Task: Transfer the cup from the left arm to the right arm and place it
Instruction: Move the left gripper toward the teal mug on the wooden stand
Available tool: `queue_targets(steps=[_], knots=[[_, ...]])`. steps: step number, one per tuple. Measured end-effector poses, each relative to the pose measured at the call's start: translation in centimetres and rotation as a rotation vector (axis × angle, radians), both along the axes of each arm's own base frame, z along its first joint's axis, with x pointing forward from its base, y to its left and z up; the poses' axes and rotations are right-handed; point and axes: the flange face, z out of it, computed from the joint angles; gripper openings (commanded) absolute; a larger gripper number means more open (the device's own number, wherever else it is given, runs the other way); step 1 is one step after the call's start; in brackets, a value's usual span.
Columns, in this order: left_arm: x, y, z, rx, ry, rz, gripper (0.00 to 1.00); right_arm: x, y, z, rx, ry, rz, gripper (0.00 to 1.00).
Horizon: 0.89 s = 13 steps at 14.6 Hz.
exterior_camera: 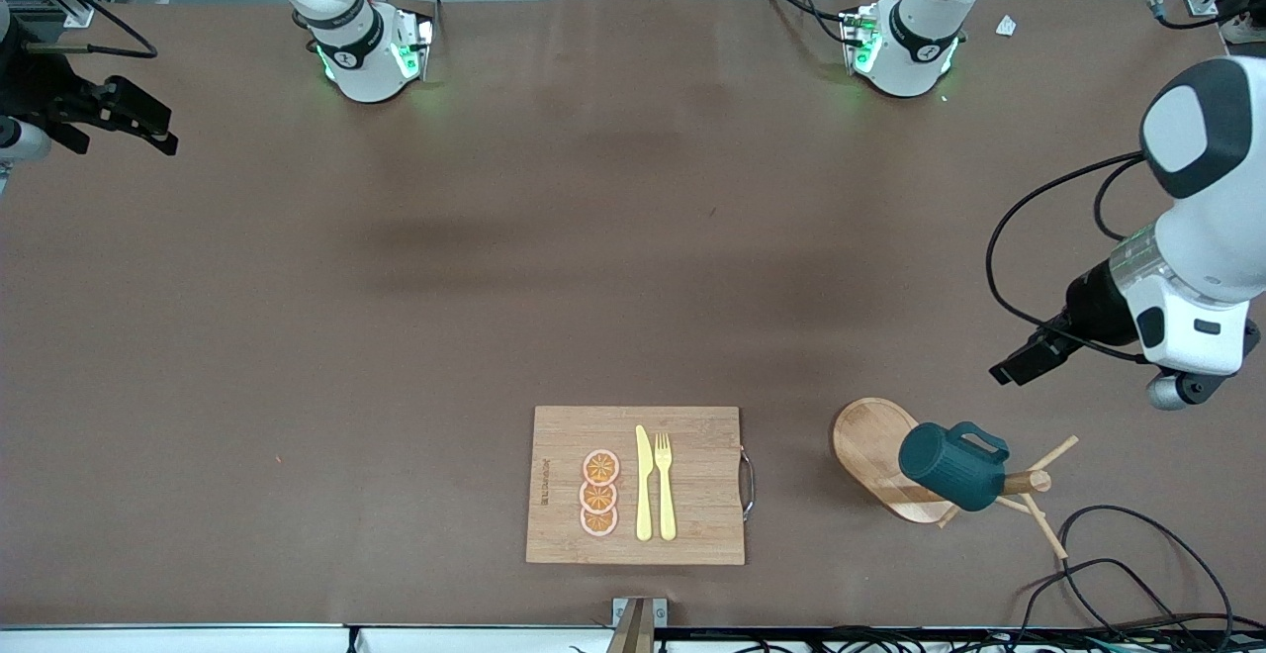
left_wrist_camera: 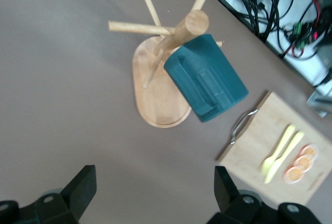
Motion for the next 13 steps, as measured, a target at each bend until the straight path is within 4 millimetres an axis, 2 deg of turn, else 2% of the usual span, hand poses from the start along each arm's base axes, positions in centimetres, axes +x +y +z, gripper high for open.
queue_targets(steps=[3,9,13], knots=[[-0.1,1.2,-1.7,-0.121,-0.015,0.148,1.0,0.0,0.0,0.0,0.0,0.0,0.0,1.0],[-0.4,1.8,-3.2,-0.272,-0.041,0.332,1.0,0.0,0.0,0.0,0.0,0.0,0.0,1.0],[0.5,3.8,-4.8,-0.349,-0.071,0.434,1.0,0.0,0.0,0.0,0.0,0.001,0.0,1.0]])
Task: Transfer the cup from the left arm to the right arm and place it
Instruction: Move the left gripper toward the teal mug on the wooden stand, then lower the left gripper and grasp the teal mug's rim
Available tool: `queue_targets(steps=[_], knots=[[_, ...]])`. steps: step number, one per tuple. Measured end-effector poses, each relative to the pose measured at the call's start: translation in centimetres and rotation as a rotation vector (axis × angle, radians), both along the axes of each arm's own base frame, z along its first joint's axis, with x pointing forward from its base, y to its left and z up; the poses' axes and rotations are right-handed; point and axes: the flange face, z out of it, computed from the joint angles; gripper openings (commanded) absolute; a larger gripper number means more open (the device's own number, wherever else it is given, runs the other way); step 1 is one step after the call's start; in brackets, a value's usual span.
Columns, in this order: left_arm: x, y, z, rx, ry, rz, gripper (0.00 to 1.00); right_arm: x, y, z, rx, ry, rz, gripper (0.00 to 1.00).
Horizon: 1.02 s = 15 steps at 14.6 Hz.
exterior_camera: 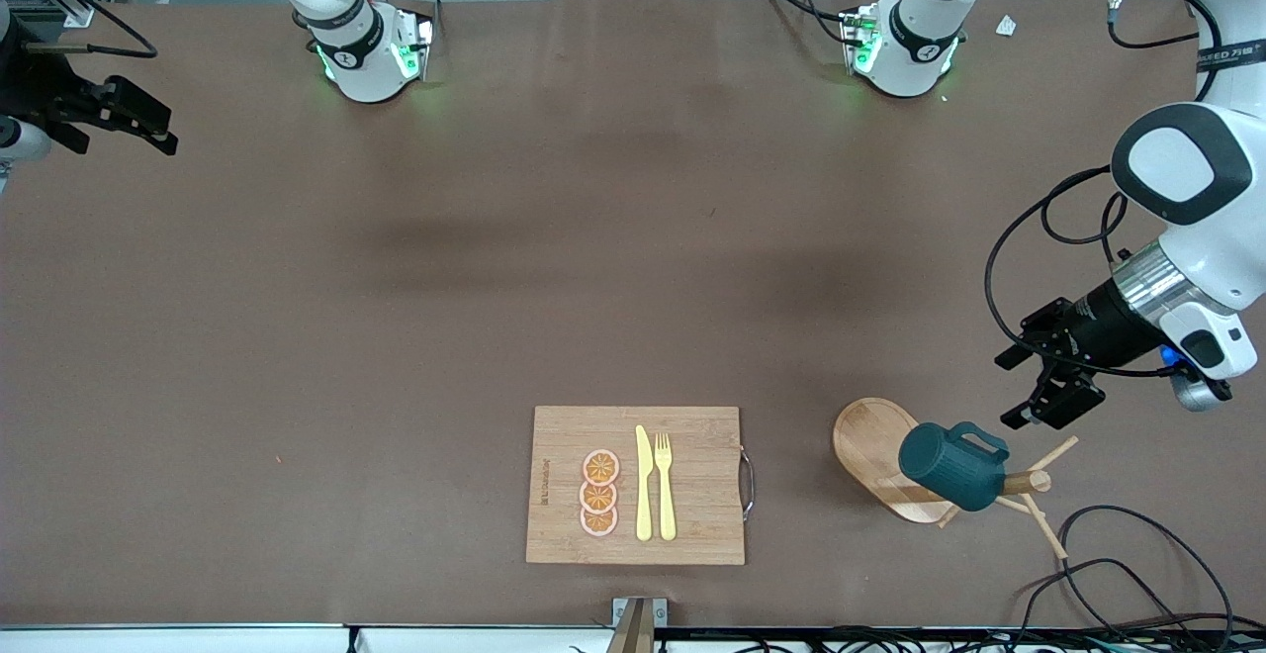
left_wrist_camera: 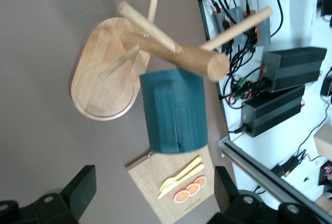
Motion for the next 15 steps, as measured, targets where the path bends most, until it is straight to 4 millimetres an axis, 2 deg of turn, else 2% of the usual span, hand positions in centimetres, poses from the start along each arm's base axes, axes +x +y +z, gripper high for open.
queue_targets(steps=[7,12,15], knots=[[1.6,0.5,-4.1,-0.003,-0.022,0.056,1.0,0.0,0.0,0.0,0.0,0.0,0.0,1.0],[3.2,-0.3,-4.9,-0.043,-0.038,0.057,1.0,0.0,0.0,0.0,0.0,0.0,0.0,1.0],[4.2,-0.8,-6.1,-0.069,-0.03,0.063,1.0,0.0,0.0,0.0,0.0,0.0,0.0,1.0]])
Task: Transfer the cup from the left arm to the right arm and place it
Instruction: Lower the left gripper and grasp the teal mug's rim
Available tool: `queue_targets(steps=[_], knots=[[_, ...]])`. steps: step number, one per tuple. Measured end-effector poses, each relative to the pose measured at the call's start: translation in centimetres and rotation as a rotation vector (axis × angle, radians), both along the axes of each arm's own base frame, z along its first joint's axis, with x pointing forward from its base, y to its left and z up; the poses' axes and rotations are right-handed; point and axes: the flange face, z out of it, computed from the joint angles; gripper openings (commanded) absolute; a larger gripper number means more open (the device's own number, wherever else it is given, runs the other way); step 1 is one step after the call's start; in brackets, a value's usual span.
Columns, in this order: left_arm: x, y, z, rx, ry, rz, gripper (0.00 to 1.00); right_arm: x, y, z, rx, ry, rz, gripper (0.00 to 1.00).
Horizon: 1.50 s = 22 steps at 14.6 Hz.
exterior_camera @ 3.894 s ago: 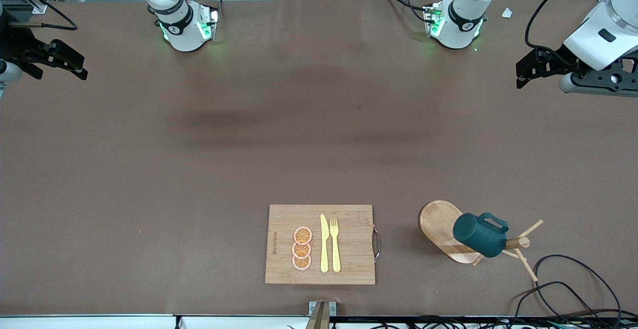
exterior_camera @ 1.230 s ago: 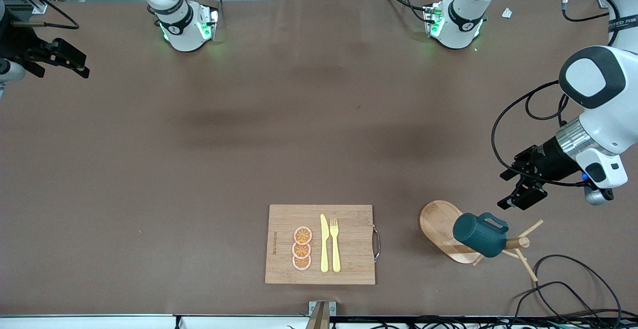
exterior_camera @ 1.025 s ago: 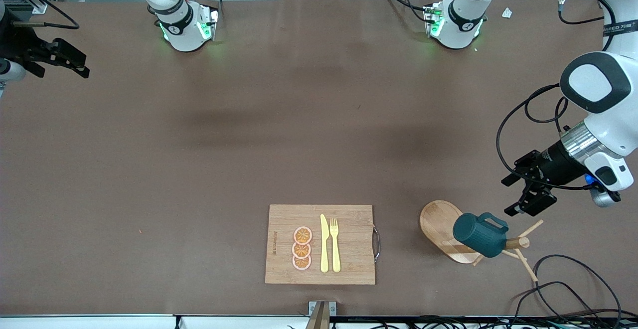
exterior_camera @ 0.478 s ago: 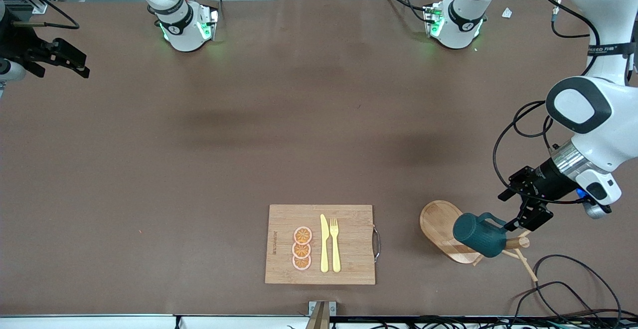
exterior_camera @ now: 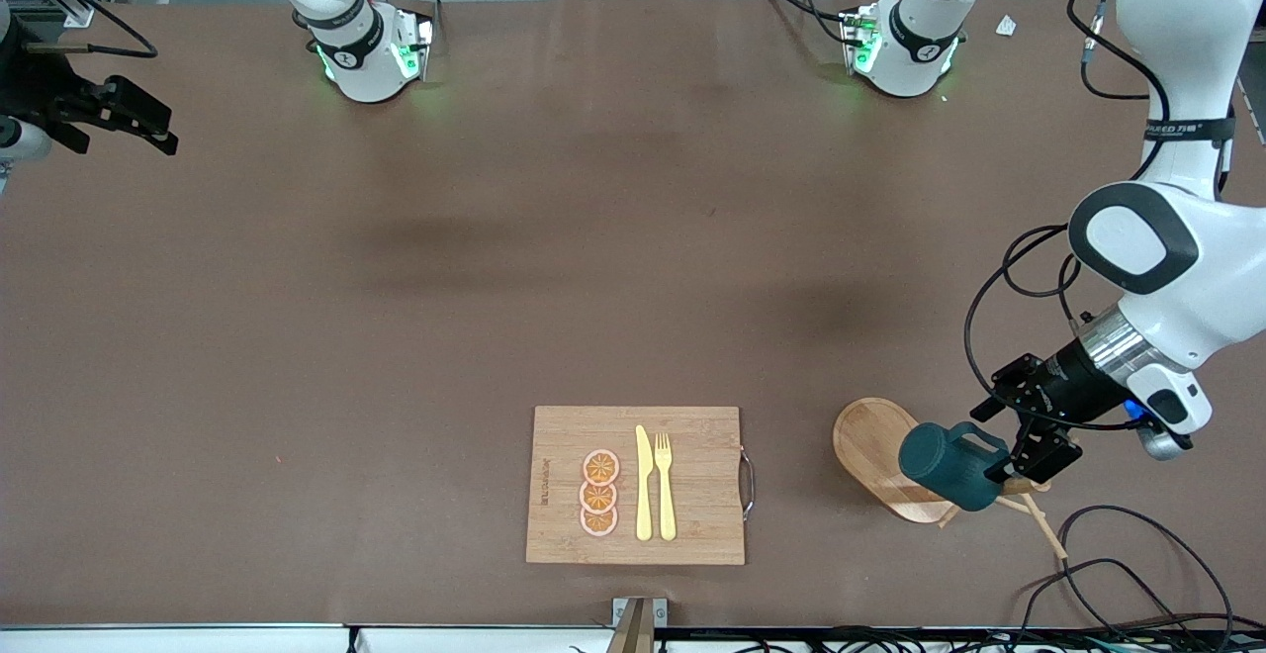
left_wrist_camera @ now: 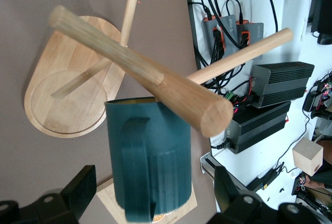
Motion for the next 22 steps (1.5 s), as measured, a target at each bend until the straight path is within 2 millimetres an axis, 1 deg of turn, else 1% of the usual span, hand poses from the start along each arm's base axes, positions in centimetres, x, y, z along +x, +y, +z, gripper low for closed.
queue_targets(steps=[3,6,10,12,14,15,17,20,22], knots=[[0.5,-0.3,-1.1,-0.007,0.006,0.001,1.0,0.0,0.0,0.0,0.0,0.0,0.0,1.0],[0.9,-0.5,-1.8,-0.006,-0.007,0.012,1.0,0.0,0.0,0.0,0.0,0.0,0.0,1.0],[1.4,-1.9,-2.8,-0.005,-0.027,0.014,1.0,0.0,0.0,0.0,0.0,0.0,0.0,1.0],[1.5,-2.3,-3.1,-0.01,-0.029,0.015,1.0,0.0,0.0,0.0,0.0,0.0,0.0,1.0],[1.5,-2.3,-3.1,-0.011,-0.029,0.017,1.0,0.0,0.0,0.0,0.0,0.0,0.0,1.0],[1.5,-2.2,-3.1,-0.011,-0.03,0.017,0.96,0.0,0.0,0.0,0.0,0.0,0.0,1.0],[1.5,-2.2,-3.1,-0.012,-0.03,0.019,0.84,0.0,0.0,0.0,0.0,0.0,0.0,1.0],[1.6,-2.2,-3.0,-0.012,-0.032,0.019,0.78,0.0,0.0,0.0,0.0,0.0,0.0,1.0],[1.6,-2.2,-3.0,-0.013,-0.032,0.02,0.71,0.0,0.0,0.0,0.0,0.0,0.0,1.0]])
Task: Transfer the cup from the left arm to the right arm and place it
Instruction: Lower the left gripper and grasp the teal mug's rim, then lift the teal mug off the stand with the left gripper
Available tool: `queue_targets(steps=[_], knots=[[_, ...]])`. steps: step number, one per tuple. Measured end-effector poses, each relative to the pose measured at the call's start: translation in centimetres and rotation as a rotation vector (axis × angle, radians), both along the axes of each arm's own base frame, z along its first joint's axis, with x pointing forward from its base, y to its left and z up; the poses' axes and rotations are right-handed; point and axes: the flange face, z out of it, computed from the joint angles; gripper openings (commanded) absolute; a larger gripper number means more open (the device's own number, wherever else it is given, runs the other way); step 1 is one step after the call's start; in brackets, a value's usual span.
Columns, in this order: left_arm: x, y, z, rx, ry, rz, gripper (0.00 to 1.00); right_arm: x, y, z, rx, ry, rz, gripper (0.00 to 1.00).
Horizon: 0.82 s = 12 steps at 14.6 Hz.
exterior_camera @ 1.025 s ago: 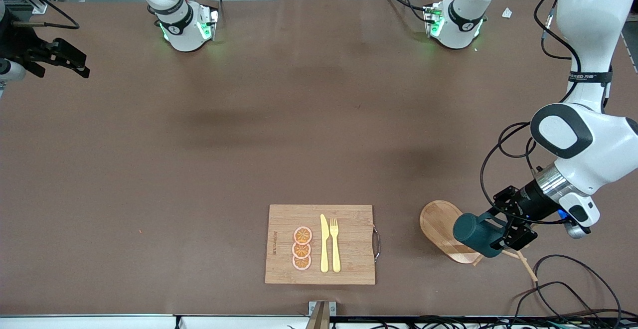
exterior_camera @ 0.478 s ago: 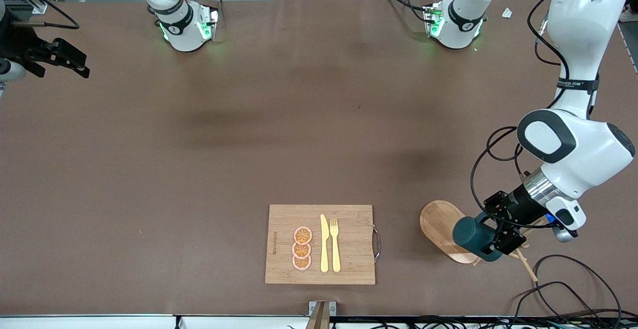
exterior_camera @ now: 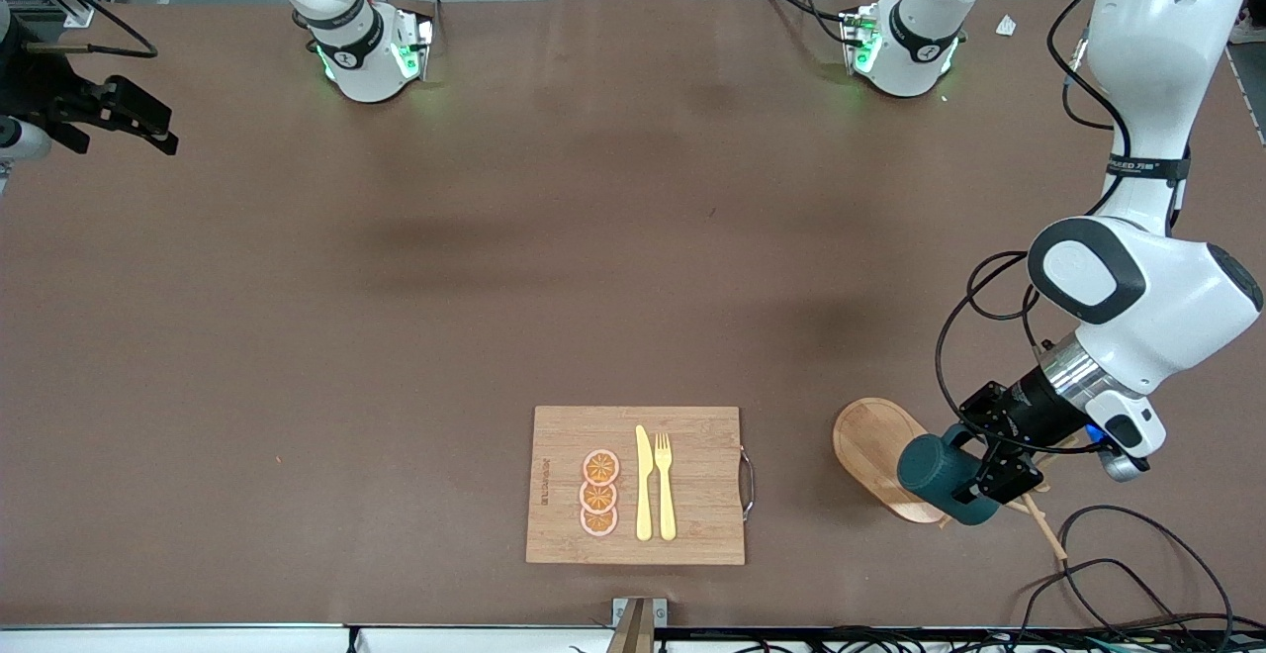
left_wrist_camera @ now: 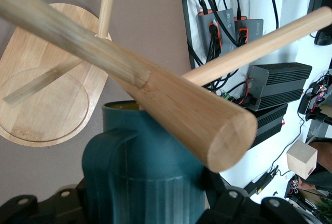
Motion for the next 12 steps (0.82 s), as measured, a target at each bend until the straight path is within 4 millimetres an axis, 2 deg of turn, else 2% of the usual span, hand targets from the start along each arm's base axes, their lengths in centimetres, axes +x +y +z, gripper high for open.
queue_targets(steps=[2,7,12], knots=[[0.0,0.0,0.0,0.0,0.0,0.0,0.65,0.0,0.0,0.0,0.0,0.0,0.0,1.0],[0.3,0.0,0.9,-0.005,-0.015,0.003,0.62,0.0,0.0,0.0,0.0,0.0,0.0,1.0],[-0.3,-2.1,4.4,-0.031,-0.033,-0.023,0.61,0.0,0.0,0.0,0.0,0.0,0.0,1.0]])
